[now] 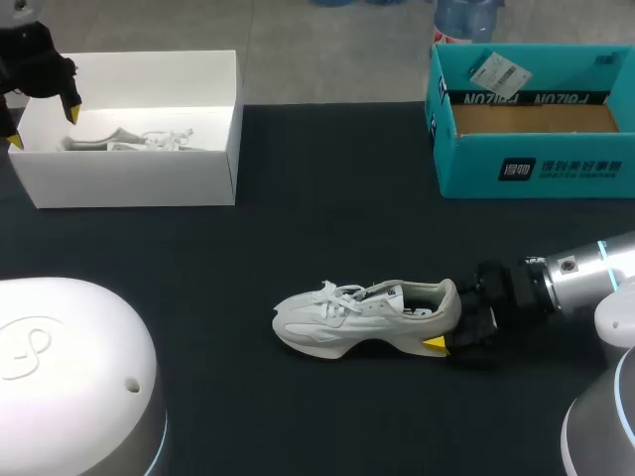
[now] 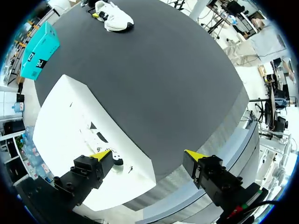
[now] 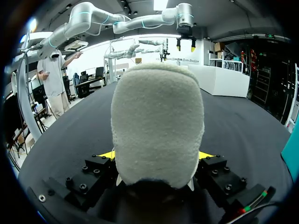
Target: Take the shoe out of the shoebox, open the shoe tongue, remove and reinsert the insole, then place the shoe into the shoebox
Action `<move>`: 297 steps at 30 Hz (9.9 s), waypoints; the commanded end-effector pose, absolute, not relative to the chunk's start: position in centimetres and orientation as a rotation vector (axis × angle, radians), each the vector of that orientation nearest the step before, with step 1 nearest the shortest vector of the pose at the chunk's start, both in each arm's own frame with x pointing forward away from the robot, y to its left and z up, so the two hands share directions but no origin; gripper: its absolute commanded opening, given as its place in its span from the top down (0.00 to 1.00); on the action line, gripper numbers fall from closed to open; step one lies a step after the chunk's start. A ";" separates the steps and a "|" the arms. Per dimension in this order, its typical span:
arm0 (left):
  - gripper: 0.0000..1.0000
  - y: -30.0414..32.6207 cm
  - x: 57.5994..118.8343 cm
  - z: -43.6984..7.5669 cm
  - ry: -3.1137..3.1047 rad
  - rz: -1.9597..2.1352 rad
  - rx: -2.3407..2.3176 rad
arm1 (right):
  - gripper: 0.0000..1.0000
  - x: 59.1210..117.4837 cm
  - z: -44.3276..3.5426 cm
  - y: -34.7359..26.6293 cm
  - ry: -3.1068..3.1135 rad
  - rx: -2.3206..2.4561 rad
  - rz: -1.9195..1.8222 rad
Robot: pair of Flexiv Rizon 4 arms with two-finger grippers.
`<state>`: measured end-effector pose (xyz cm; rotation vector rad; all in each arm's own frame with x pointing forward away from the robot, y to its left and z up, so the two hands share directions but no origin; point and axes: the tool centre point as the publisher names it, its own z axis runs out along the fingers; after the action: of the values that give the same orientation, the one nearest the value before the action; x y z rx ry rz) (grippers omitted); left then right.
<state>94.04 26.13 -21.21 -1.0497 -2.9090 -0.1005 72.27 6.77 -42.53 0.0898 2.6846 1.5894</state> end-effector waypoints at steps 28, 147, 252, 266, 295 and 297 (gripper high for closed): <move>0.00 23.0 90.7 -24.4 -3.065 0.002 0.705 | 1.00 72.3 -42.6 6.9 2.688 0.092 1.583; 0.00 -9.0 75.5 -27.6 -2.462 0.136 2.070 | 1.00 72.3 -42.6 6.9 2.688 0.092 1.583; 1.00 -18.1 69.8 -30.5 -2.357 0.201 1.872 | 1.00 72.3 -42.6 6.9 2.688 0.092 1.583; 1.00 -14.0 71.4 -32.8 -2.238 0.150 2.063 | 1.00 72.3 -42.6 6.9 2.688 0.092 1.583; 0.00 -13.3 71.9 -32.7 -2.398 0.139 1.910 | 1.00 72.3 -42.6 6.9 2.688 0.092 1.583; 0.00 -14.0 72.2 -32.1 -2.487 0.134 1.834 | 1.00 72.3 -42.6 6.9 2.688 0.092 1.583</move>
<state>72.26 -13.43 -33.30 1.8764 -2.4212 0.1603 72.31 6.81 -42.53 0.0896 2.6847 1.5889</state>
